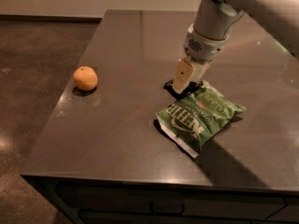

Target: Move rxbar chocolate near green jalapeno chip bag

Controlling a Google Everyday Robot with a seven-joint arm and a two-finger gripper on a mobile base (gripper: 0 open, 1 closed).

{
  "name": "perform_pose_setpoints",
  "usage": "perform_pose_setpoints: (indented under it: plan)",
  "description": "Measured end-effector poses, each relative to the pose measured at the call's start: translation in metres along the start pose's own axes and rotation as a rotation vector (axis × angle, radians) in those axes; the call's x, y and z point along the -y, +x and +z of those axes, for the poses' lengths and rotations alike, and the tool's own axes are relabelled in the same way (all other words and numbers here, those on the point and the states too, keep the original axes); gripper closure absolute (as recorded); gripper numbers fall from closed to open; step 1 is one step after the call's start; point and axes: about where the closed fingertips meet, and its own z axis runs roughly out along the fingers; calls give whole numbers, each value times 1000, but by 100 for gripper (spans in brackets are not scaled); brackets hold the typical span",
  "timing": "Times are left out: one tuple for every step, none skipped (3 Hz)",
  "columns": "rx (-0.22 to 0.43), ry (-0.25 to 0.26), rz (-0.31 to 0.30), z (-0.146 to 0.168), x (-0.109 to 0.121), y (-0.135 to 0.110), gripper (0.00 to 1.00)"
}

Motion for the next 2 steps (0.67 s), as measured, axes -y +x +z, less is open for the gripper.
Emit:
perform_pose_setpoints:
  plan:
    - [5, 2, -2, 1, 0, -2, 0]
    - [5, 2, -2, 1, 0, -2, 0]
